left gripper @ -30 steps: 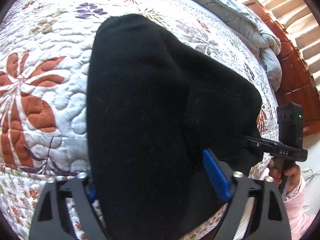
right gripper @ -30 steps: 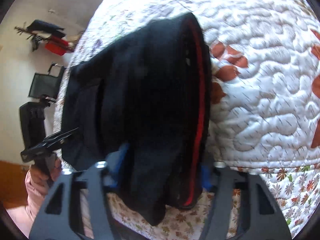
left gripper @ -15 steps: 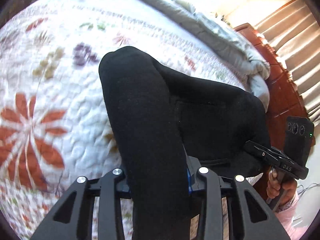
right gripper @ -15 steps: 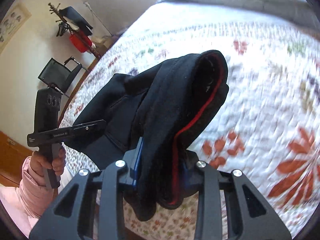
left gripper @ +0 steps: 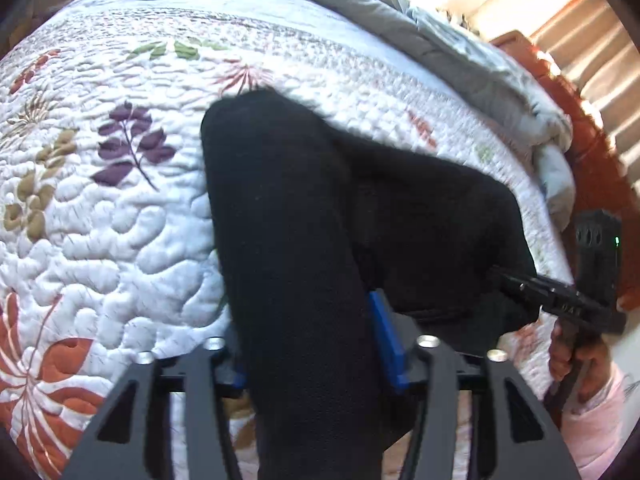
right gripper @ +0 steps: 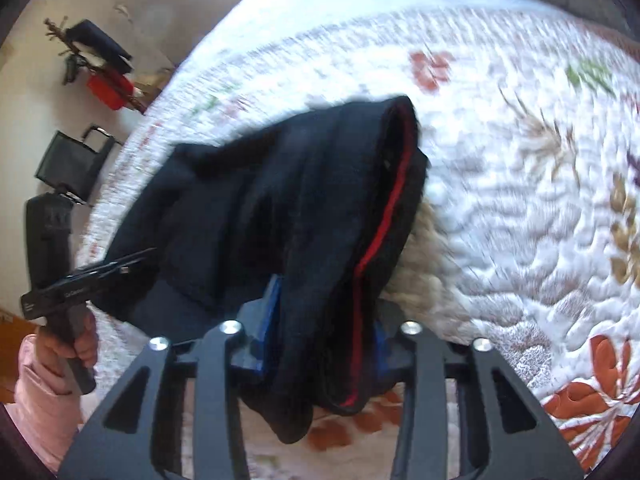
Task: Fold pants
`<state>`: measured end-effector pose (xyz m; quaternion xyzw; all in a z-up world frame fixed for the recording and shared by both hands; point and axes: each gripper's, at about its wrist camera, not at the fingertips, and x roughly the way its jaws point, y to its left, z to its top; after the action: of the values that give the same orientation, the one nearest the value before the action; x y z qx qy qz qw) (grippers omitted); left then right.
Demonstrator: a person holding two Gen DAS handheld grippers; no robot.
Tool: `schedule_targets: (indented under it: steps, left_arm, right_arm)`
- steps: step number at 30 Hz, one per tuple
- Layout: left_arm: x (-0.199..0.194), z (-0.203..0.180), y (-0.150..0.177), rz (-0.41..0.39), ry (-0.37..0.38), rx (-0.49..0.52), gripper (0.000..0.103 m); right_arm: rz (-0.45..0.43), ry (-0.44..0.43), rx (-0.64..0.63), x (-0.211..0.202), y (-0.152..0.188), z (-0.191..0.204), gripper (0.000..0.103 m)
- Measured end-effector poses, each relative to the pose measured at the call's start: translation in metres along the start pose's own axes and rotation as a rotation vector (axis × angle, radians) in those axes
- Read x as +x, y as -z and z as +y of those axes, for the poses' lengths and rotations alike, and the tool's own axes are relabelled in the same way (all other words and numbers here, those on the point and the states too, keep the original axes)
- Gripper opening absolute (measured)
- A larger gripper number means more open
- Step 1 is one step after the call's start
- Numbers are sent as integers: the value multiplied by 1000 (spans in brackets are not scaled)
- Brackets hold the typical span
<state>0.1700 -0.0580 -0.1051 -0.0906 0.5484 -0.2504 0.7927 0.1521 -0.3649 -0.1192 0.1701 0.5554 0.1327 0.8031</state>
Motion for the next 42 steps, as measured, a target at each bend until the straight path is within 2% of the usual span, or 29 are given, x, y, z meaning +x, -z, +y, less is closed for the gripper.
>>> schedule_targets:
  steps: [1,5,7,11,14,17,19,22,26,30,31,32,33,35,39,42]
  left_arm:
    - [2,1,3,-10,-17,21,68]
    - [4,3,6,-20,-40,27,80]
    - [4,1,6,-26,-65,40,82]
    - [-6,-1,13,-30,-111,27,91]
    - [-24,4,22,-55,-145,-5,91]
    - [-41,-2,31,-103,-212,17,91]
    - [-43,-7,36,-118,-246,45,92]
    - [-33,-9,40,-89,-269,68,92]
    - [-22,2,42,-67,-254,31,95]
    - [-29,0,42,-63,-265,12,95]
    - [-33,-1,45,-65,-278,17,95]
    - [-37,-5,47,-69,-300,26,95]
    - [-40,-7,48,-70,-317,28,95]
    - [-45,-11,52,-69,-340,26,97]
    - [-54,-18,60,-73,-375,17,99]
    - [-59,-21,62,-76,-373,14,99]
  right_arm:
    - [-4,-19,24,5,4,-8,51]
    - [-32,-96,91,13,15,-27,52]
    - [-34,-73,71,11,15,-22,55]
    - [-67,-10,68,-5,17,-14,68]
    - [-130,42,40,-29,27,-3,69]
    - [-192,83,-28,-49,34,20,68]
    - [-178,129,-47,-48,35,27,68]
    - [-125,229,-77,-32,42,26,68]
    - [-76,204,18,-8,49,3,75]
    - [-96,172,82,-15,51,-2,76]
    - [-108,172,93,-20,52,0,81]
    - [-120,191,111,-28,55,5,89]
    - [-125,220,121,-34,55,8,90]
    - [-135,269,109,-42,61,19,92]
    - [-117,302,90,-43,73,35,94]
    - [-110,301,70,-43,81,46,94]
